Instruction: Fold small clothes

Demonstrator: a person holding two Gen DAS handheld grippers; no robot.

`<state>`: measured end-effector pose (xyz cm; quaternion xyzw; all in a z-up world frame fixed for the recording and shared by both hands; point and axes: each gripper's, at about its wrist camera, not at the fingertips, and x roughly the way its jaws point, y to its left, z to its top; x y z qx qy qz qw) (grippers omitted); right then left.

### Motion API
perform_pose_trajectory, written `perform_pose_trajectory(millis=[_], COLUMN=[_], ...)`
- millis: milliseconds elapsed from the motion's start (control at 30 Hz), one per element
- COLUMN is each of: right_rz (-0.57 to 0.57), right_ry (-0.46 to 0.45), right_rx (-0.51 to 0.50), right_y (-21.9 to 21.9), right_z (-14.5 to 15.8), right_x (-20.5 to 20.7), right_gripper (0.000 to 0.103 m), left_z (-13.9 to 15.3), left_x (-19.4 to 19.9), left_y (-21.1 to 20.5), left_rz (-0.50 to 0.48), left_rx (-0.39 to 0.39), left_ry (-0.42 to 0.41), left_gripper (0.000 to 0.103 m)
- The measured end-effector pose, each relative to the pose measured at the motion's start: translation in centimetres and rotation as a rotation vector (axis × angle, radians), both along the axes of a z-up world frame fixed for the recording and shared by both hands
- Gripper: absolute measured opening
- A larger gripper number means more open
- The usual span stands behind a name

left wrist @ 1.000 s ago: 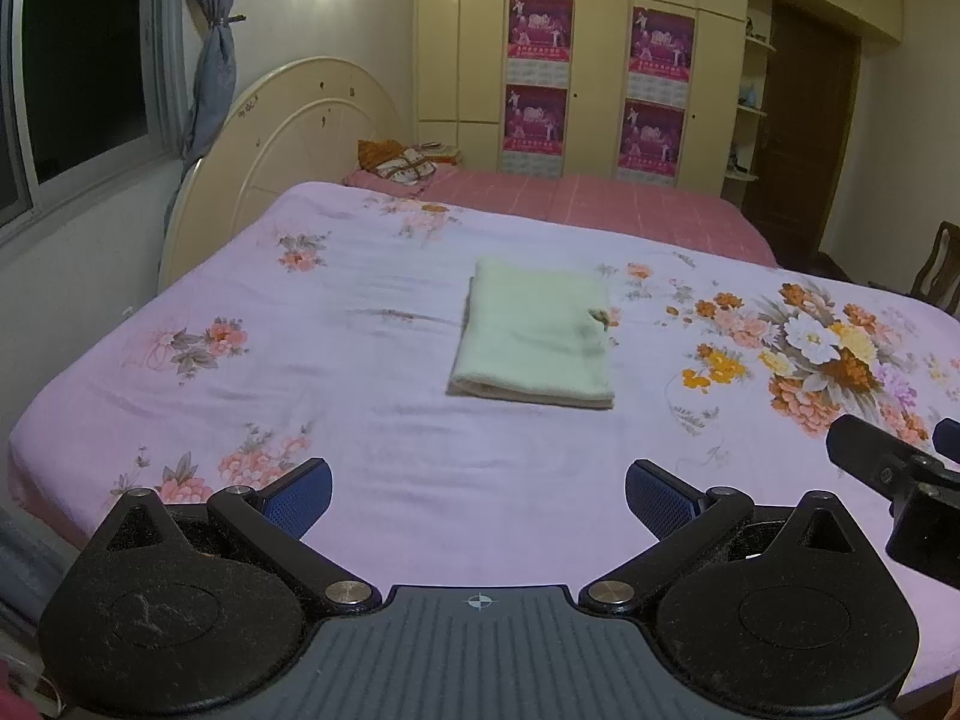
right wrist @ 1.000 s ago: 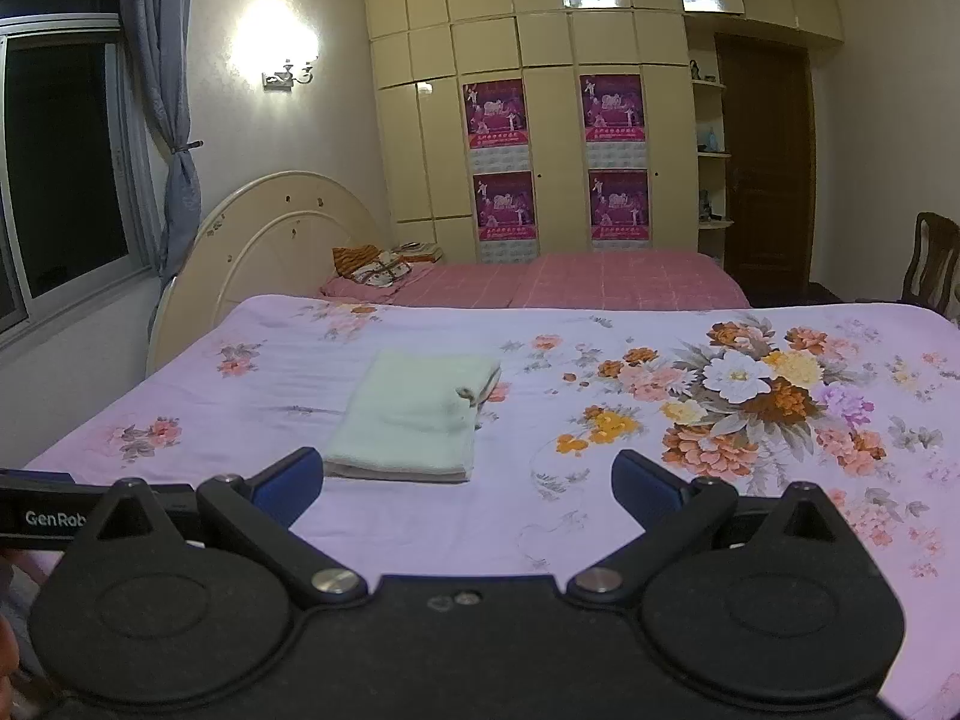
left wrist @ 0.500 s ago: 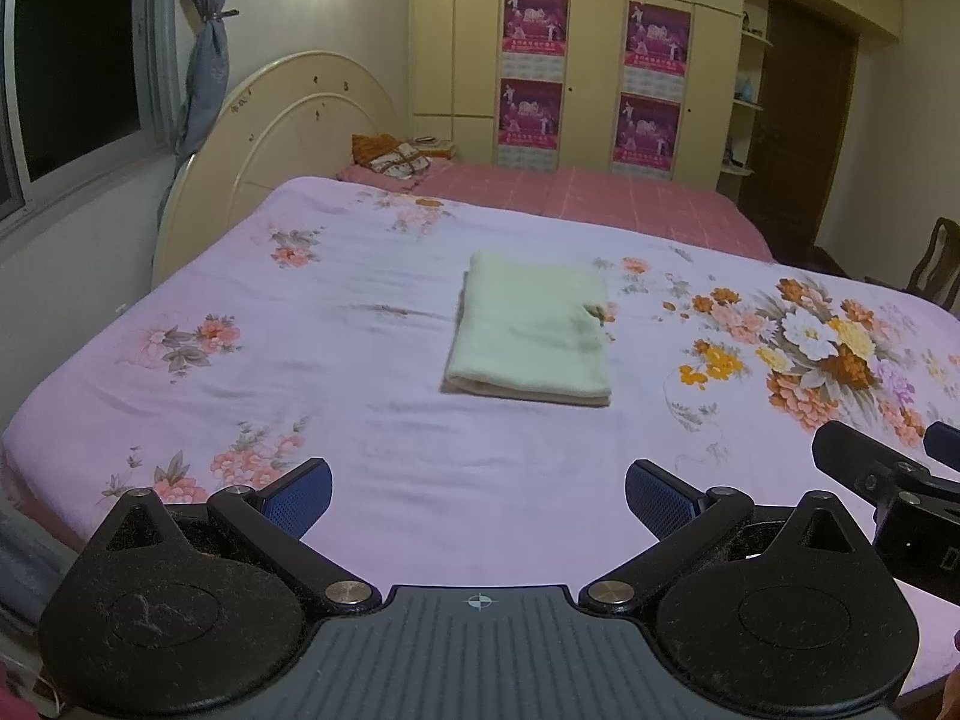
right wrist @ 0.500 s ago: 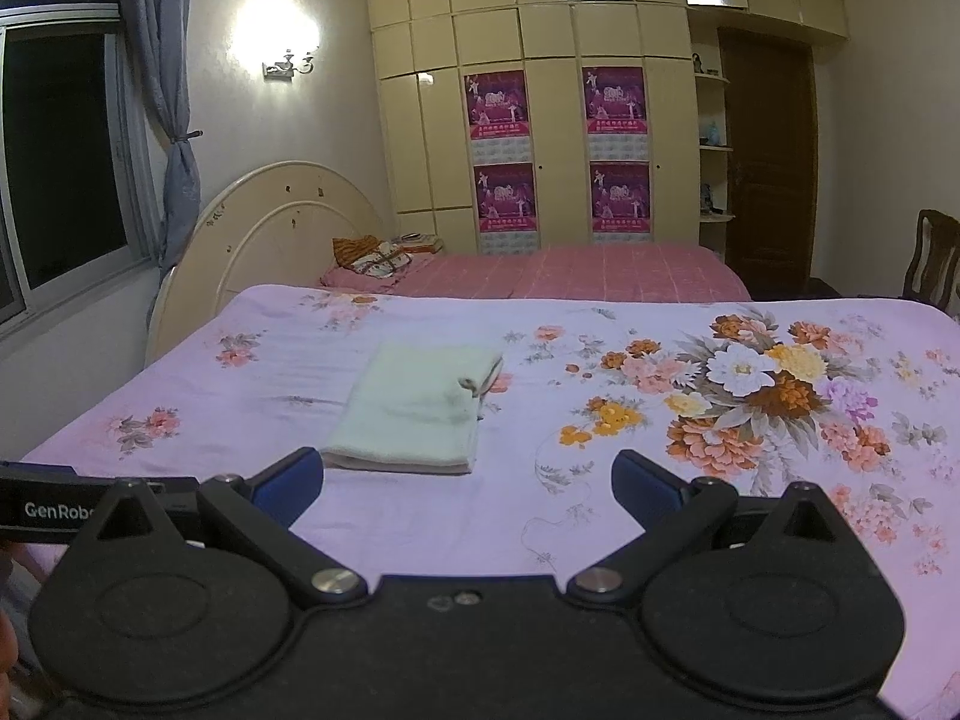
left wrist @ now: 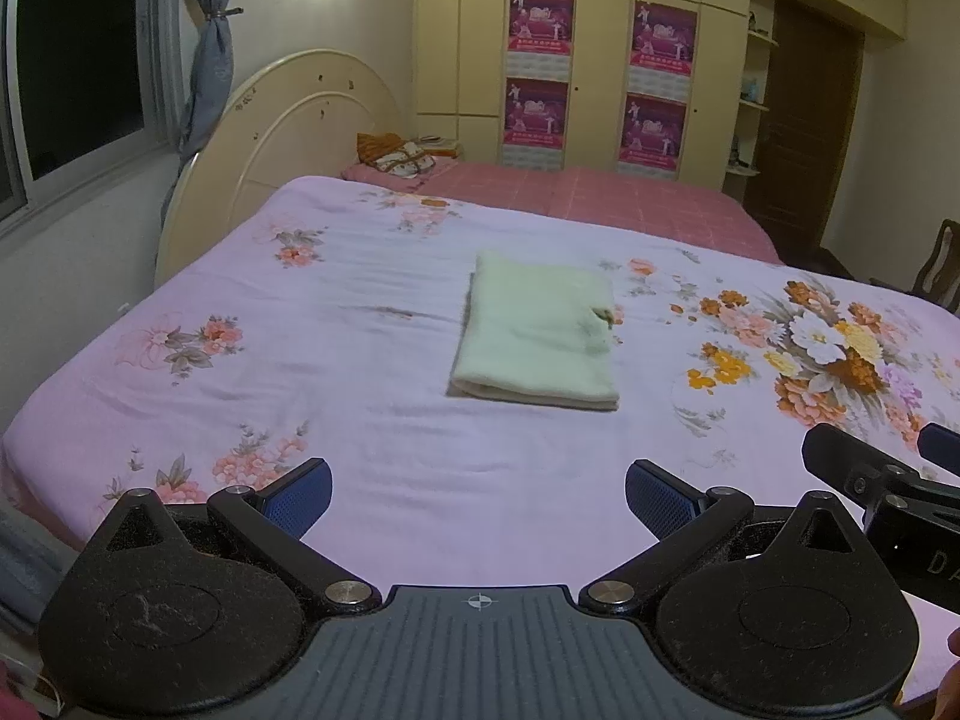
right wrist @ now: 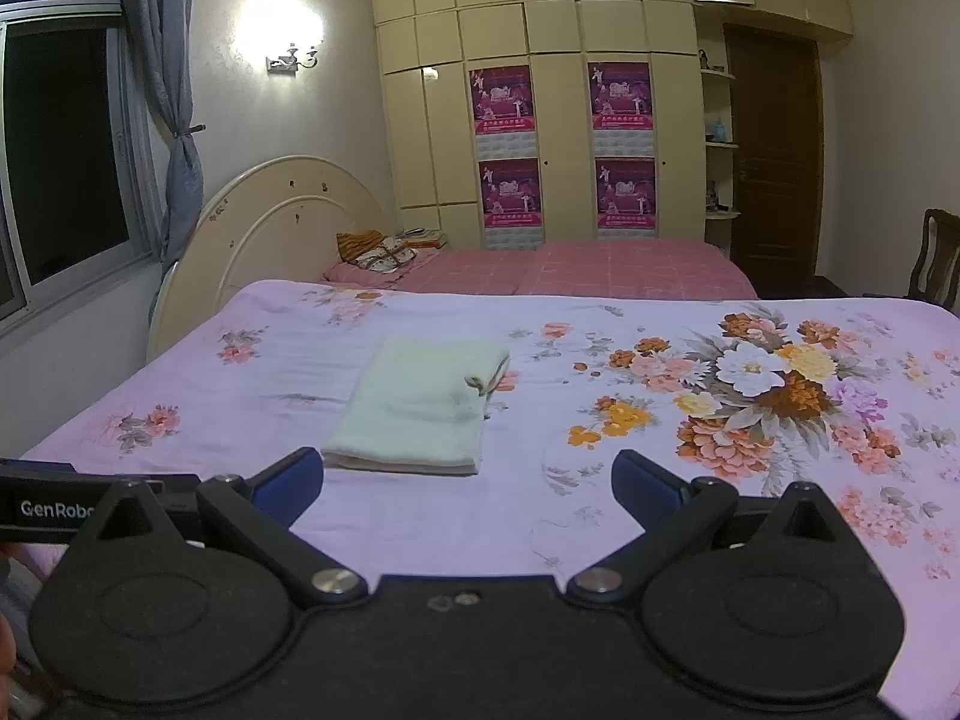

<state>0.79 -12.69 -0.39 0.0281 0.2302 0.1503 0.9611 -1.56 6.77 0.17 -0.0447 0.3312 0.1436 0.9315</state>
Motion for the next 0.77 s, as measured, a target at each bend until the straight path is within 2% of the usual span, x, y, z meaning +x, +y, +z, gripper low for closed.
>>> perform_pose_trajectory(millis=[500, 633, 767], right_rz=[0.008, 0.003, -0.009], right_ry=[0.014, 0.022, 0.029], right_rx=[-0.003, -0.008, -0.003], right_y=[0.6, 0.6, 0.4], right_z=[-0.3, -0.6, -0.8], right_x=[0.8, 1.3, 1.8], right_gripper=[0.102, 0.102, 0.102], left_z=[-0.6, -0.8, -0.8], left_x=[1.3, 1.4, 2.0], left_y=[0.2, 0.0, 0.2], left_rz=[-0.01, -0.038, -0.025], left_rx=[0.005, 0.003, 0.006], left_ry=[0.022, -0.002, -0.016], left_gripper=[0.103, 0.103, 0.103])
